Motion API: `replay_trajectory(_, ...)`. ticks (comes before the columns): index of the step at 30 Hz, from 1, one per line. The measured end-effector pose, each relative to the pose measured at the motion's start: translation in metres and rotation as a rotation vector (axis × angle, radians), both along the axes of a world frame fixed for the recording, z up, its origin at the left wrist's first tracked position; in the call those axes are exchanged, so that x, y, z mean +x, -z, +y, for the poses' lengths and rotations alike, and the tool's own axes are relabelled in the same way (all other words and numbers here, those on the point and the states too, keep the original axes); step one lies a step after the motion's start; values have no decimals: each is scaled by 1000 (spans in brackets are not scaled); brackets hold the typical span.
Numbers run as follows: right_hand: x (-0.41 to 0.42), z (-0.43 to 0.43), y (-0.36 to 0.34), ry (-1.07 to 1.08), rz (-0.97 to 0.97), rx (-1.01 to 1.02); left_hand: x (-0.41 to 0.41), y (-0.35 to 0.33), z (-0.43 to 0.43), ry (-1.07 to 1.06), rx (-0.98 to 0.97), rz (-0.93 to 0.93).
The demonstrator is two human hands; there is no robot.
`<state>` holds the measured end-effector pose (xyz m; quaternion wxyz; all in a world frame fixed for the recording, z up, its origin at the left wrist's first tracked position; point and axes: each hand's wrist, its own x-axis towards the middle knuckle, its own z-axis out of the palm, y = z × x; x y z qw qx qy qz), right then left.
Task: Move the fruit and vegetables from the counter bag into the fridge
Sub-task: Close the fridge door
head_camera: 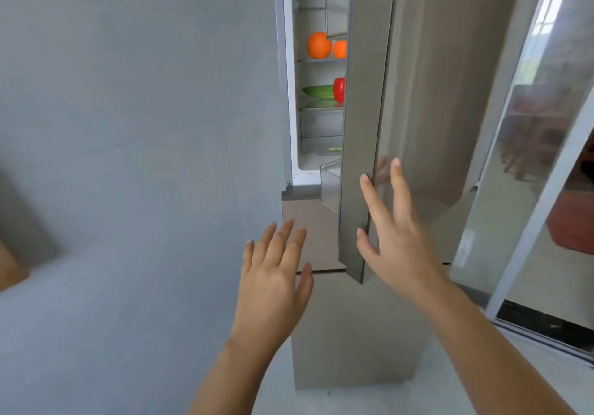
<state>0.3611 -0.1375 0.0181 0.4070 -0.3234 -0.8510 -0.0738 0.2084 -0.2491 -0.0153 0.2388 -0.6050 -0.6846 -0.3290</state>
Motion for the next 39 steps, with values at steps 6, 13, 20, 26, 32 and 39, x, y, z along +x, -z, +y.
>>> replay_trajectory(6, -58, 34, -4, 7, -47, 36, -50, 16, 7, -79, -33, -26)
replay_trajectory(13, -129, 81, 7, -17, 3, 43, -111, 26, 49, -138, -52, -16)
replay_trajectory(20, -186, 149, 7, -23, 36, 21, -163, 9, 111, -133, -29, -2)
replay_trajectory(26, -228, 199, 12, -4, 9, -9, -194, 6, 165, -130, -34, -3)
replay_trajectory(32, -251, 215, 20, 71, 58, 17, -217, 7, 201, -125, -20, -8)
replay_trajectory(39, -255, 211, 17, 43, 151, 56, -225, 11, 211, -147, -5, 5)
